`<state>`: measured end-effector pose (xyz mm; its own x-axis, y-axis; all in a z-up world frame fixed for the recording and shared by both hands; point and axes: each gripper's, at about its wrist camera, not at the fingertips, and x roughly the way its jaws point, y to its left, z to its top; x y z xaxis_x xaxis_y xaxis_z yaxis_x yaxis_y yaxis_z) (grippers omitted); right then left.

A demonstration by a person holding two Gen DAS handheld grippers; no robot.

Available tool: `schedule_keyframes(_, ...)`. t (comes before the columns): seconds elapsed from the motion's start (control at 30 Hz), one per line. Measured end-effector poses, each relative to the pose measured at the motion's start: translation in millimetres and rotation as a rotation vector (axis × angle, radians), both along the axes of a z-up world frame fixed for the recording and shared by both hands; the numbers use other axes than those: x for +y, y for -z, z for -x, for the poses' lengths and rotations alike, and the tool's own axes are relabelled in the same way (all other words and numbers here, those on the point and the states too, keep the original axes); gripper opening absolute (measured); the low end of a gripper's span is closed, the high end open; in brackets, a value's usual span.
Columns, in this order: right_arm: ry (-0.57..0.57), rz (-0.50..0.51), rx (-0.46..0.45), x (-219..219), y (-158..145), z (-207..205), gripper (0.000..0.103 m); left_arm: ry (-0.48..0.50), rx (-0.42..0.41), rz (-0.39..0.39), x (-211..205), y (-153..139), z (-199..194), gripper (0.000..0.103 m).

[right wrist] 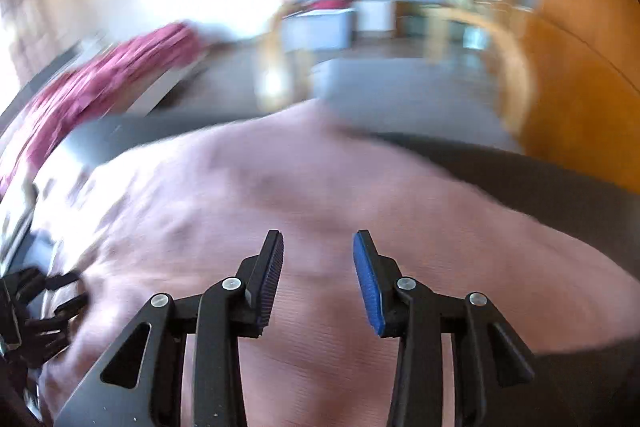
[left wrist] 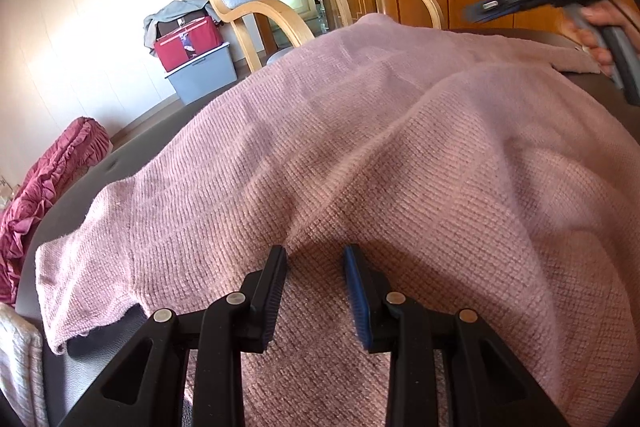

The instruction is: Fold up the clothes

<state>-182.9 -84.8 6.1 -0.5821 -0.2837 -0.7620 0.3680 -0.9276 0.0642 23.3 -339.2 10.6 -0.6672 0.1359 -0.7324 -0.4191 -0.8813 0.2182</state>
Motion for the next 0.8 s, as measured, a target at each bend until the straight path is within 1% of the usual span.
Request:
schedule_keyframes(0.07, -0.037, -0.051, -0.015, -28, 19, 4, 0.040, 0.002, 0.004, 0.012, 1, 0, -1, 0.030)
schedule_keyframes(0.17, -0.010, -0.132, -0.043, -24, 50, 11, 0.040, 0.001, -0.003, 0.010, 0, -3, -1, 0.030)
schedule_keyframes(0.2, 0.004, -0.135, -0.036, -22, 55, 6, 0.040, 0.005, -0.011, -0.009, -2, -6, -1, 0.030)
schedule_keyframes(0.23, 0.017, -0.114, -0.014, -15, 56, -2, 0.040, 0.010, -0.022, -0.036, -5, -11, 1, 0.030)
schedule_keyframes(0.27, 0.031, -0.092, 0.005, -8, 56, -9, 0.040, 0.005, -0.010, -0.053, -7, -19, 5, 0.030)
schedule_keyframes(0.37, 0.075, -0.006, 0.015, 17, 59, -19, 0.040, -0.032, 0.070, -0.085, -12, -47, 26, 0.030)
schedule_keyframes(0.4, 0.087, 0.019, 0.015, 24, 60, -22, 0.040, -0.048, 0.089, -0.095, -13, -56, 38, 0.030)
schedule_keyframes(0.47, 0.095, 0.034, 0.014, 25, 58, -22, 0.041, -0.084, 0.120, -0.113, -14, -71, 69, 0.030)
schedule_keyframes(0.53, 0.098, 0.034, 0.017, 22, 58, -24, 0.042, -0.117, 0.089, -0.166, -14, -75, 104, 0.030)
schedule_keyframes(0.6, 0.098, 0.027, 0.023, 22, 58, -24, 0.042, -0.148, 0.010, -0.230, -14, -69, 144, 0.030)
schedule_keyframes(0.7, 0.100, 0.034, 0.023, 28, 65, -23, 0.043, -0.165, -0.090, -0.287, -5, -57, 188, 0.030)
schedule_keyframes(0.77, 0.101, 0.040, 0.022, 32, 70, -21, 0.043, -0.150, -0.116, -0.311, 4, -51, 206, 0.030)
schedule_keyframes(0.8, 0.101, 0.039, 0.022, 33, 72, -18, 0.043, -0.126, -0.129, -0.325, 10, -48, 213, 0.034)
